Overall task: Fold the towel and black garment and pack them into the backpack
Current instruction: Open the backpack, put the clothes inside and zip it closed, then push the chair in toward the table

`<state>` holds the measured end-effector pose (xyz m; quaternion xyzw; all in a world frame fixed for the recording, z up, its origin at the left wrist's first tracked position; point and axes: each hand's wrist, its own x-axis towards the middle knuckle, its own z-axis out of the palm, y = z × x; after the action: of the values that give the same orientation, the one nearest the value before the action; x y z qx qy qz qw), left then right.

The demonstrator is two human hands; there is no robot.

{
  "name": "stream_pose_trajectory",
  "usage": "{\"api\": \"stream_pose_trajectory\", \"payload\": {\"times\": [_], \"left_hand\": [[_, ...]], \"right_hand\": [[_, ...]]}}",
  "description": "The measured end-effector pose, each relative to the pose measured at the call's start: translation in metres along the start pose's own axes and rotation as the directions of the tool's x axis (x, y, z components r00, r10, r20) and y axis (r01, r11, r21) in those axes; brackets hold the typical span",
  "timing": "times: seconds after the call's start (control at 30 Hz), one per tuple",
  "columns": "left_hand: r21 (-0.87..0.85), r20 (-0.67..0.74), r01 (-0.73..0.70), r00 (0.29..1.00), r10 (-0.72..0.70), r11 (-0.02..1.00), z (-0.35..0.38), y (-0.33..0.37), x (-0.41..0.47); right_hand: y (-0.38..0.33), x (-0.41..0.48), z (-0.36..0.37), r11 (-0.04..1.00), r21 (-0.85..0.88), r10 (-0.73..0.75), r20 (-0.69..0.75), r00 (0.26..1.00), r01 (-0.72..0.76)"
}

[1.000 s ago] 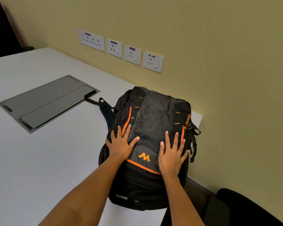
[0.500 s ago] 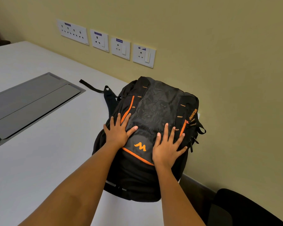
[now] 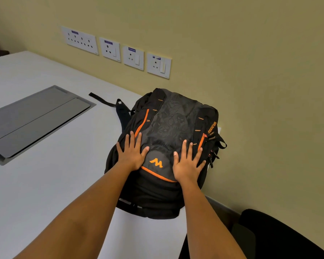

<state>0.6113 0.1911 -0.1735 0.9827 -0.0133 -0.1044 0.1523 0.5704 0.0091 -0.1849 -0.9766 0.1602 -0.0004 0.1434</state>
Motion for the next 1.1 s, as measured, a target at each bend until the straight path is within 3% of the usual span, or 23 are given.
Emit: {"api": "stream_pose_trajectory", "payload": {"times": [0.17,0.33,0.43,0.57,0.67,0.87,1.1], "left_hand": [[-0.050,-0.022,-0.074,0.997,0.073,0.996,0.014,-0.012,-0.053],[0.084,-0.021,-0.155,0.987,0.157,0.984,0.030,-0.021,-0.112],[0.131,0.046,-0.173,0.985,0.168,0.976,0.037,-0.023,-0.150],[0.082,0.173,-0.153,0.975,0.137,0.985,0.036,-0.020,-0.199],[0.101,0.233,-0.186,0.959,0.158,0.977,0.028,-0.020,-0.241],[0.163,0.199,-0.337,0.932,0.304,0.927,0.007,-0.001,-0.325],[0.092,0.083,-0.493,0.869,0.487,0.865,-0.032,0.070,-0.416]], "right_hand": [[0.013,-0.041,-0.001,0.998,-0.036,-0.056,0.055,0.997,0.058],[0.022,-0.097,-0.002,0.993,-0.004,-0.118,0.099,0.988,0.119],[0.028,-0.129,-0.006,0.991,0.025,-0.134,0.139,0.981,0.131],[0.030,-0.174,-0.022,0.979,0.168,-0.163,0.327,0.931,0.113],[0.035,-0.206,-0.041,0.980,0.149,-0.177,0.379,0.908,0.129],[0.052,-0.287,-0.105,0.983,0.045,-0.181,0.211,0.961,0.176],[0.105,-0.378,-0.201,0.997,-0.023,-0.071,0.010,0.997,0.071]]}}
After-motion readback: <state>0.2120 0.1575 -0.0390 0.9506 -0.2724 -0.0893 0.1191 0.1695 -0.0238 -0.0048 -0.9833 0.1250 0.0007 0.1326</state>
